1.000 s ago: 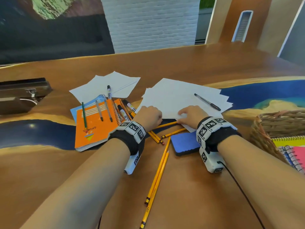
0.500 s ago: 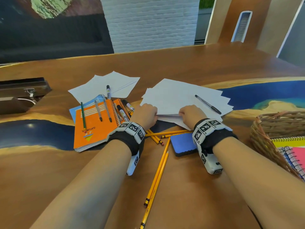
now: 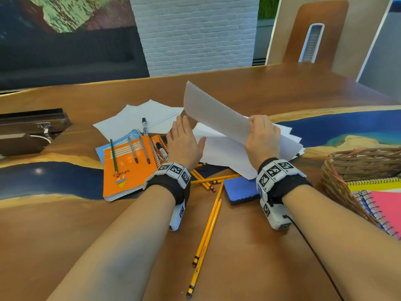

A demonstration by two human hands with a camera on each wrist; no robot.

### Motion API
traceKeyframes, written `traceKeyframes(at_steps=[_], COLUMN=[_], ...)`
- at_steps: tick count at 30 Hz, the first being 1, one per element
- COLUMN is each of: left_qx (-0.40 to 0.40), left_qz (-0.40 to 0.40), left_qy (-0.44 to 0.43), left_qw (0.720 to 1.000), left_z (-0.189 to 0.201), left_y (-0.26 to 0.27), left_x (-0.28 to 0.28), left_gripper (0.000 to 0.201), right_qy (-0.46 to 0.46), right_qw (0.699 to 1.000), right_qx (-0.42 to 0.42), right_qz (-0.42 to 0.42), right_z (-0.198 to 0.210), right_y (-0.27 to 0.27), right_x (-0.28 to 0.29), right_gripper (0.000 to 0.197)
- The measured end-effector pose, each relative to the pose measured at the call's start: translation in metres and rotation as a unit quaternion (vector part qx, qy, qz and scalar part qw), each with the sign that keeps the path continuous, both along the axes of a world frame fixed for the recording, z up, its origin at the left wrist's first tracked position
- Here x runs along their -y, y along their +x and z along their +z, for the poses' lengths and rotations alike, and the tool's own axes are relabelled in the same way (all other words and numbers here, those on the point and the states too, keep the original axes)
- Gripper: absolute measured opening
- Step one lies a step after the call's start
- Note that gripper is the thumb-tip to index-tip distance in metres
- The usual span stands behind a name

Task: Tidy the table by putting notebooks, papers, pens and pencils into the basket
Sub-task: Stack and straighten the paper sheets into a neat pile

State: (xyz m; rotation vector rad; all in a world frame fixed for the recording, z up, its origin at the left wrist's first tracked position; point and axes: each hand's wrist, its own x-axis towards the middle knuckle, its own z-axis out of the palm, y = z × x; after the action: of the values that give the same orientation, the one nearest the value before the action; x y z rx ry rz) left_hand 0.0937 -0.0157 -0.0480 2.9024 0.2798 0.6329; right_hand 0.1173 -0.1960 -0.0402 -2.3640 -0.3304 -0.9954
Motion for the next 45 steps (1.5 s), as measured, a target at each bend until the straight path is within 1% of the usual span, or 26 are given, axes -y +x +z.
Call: traceKeyframes(at_steps=[3, 4, 6, 7, 8, 9, 10, 11, 12, 13, 15, 17, 18, 20, 21, 23, 26, 30, 32, 34, 35, 36, 38, 40, 42, 45], left_qx=[-0.029, -0.045, -0.05, -0.04, -0.028, -0.012, -0.001, 0.015, 0.028, 0.039, 0.044, 0.044, 0.045, 0.047, 0.047, 0.04, 0.024, 0.014, 0.023, 0.028, 0.026, 0.019, 0.009, 0.02, 0.047, 0.066], left_qz=[-0.04, -0.063, -0.101, -0.112, -0.122, -0.135, -0.145, -0.158, -0.172, -0.192, -0.22, -0.232, -0.235, -0.233, -0.23, -0.231, -0.25, -0.262, -0.249, -0.227, -0.216, -0.207, -0.196, -0.192, -0.2, -0.213], left_qy=[-0.062, -0.108, -0.235, -0.303, -0.376, -0.462, -0.54, -0.595, -0.621, -0.63, -0.616, -0.598, -0.593, -0.597, -0.603, -0.618, -0.626, -0.611, -0.606, -0.603, -0.603, -0.604, -0.604, -0.592, -0.577, -0.593], left_qw=[0.997, 0.991, 0.965, 0.945, 0.918, 0.876, 0.829, 0.788, 0.764, 0.751, 0.755, 0.766, 0.769, 0.766, 0.762, 0.75, 0.738, 0.747, 0.755, 0.764, 0.767, 0.769, 0.772, 0.783, 0.791, 0.773], left_z=[-0.005, -0.008, -0.003, 0.005, 0.015, 0.028, 0.041, 0.055, 0.068, 0.081, 0.103, 0.118, 0.122, 0.119, 0.116, 0.109, 0.107, 0.112, 0.109, 0.1, 0.093, 0.086, 0.077, 0.083, 0.1, 0.122], left_y=[0.0, 0.001, -0.006, -0.01, -0.016, -0.021, -0.025, -0.03, -0.033, -0.037, -0.044, -0.051, -0.055, -0.06, -0.064, -0.071, -0.082, -0.098, -0.104, -0.112, -0.115, -0.118, -0.122, -0.124, -0.125, -0.123], left_x=[-0.018, -0.027, -0.038, -0.04, -0.04, -0.039, -0.039, -0.038, -0.037, -0.036, -0.036, -0.038, -0.041, -0.05, -0.055, -0.061, -0.066, -0.076, -0.083, -0.088, -0.09, -0.092, -0.094, -0.092, -0.089, -0.087], left_gripper=[0.069, 0.071, 0.078, 0.075, 0.062, 0.046, 0.036, 0.031, 0.027, 0.022, 0.018, 0.023, 0.027, 0.037, 0.041, 0.048, 0.051, 0.057, 0.06, 0.061, 0.062, 0.063, 0.064, 0.062, 0.055, 0.05], right_qy=[0.047, 0.061, 0.1, 0.124, 0.149, 0.175, 0.2, 0.224, 0.244, 0.264, 0.301, 0.336, 0.363, 0.42, 0.432, 0.428, 0.415, 0.444, 0.457, 0.455, 0.438, 0.409, 0.348, 0.335, 0.348, 0.363], right_qw=[0.995, 0.992, 0.983, 0.977, 0.971, 0.966, 0.961, 0.957, 0.953, 0.95, 0.944, 0.929, 0.912, 0.868, 0.851, 0.836, 0.835, 0.804, 0.786, 0.763, 0.757, 0.761, 0.786, 0.797, 0.801, 0.806], right_qx=[0.086, 0.105, 0.139, 0.153, 0.163, 0.165, 0.161, 0.152, 0.141, 0.125, 0.064, -0.014, -0.046, -0.089, -0.105, -0.121, -0.121, -0.149, -0.19, -0.271, -0.315, -0.35, -0.381, -0.373, -0.347, -0.309], right_qz=[0.027, 0.039, 0.069, 0.082, 0.088, 0.092, 0.098, 0.104, 0.11, 0.113, 0.119, 0.152, 0.184, 0.25, 0.279, 0.32, 0.34, 0.367, 0.37, 0.37, 0.369, 0.362, 0.342, 0.337, 0.342, 0.351], right_z=[0.014, 0.021, 0.037, 0.044, 0.051, 0.057, 0.062, 0.066, 0.069, 0.071, 0.074, 0.074, 0.074, 0.077, 0.079, 0.082, 0.089, 0.098, 0.092, 0.08, 0.072, 0.064, 0.054, 0.057, 0.068, 0.084], right_y=[-0.011, -0.017, -0.026, -0.03, -0.033, -0.036, -0.038, -0.039, -0.041, -0.043, -0.047, -0.052, -0.055, -0.063, -0.066, -0.072, -0.078, -0.08, -0.081, -0.086, -0.089, -0.091, -0.094, -0.094, -0.092, -0.088], right_x=[0.01, 0.013, 0.017, 0.018, 0.018, 0.017, 0.014, 0.011, 0.009, 0.006, 0.005, 0.005, 0.006, 0.004, 0.002, -0.004, -0.015, -0.03, -0.035, -0.039, -0.04, -0.04, -0.042, -0.043, -0.044, -0.045], right_gripper=[0.017, 0.02, 0.024, 0.026, 0.027, 0.028, 0.028, 0.028, 0.027, 0.026, 0.025, 0.016, 0.009, 0.011, 0.013, 0.018, 0.024, 0.024, 0.022, 0.019, 0.019, 0.022, 0.032, 0.033, 0.028, 0.025])
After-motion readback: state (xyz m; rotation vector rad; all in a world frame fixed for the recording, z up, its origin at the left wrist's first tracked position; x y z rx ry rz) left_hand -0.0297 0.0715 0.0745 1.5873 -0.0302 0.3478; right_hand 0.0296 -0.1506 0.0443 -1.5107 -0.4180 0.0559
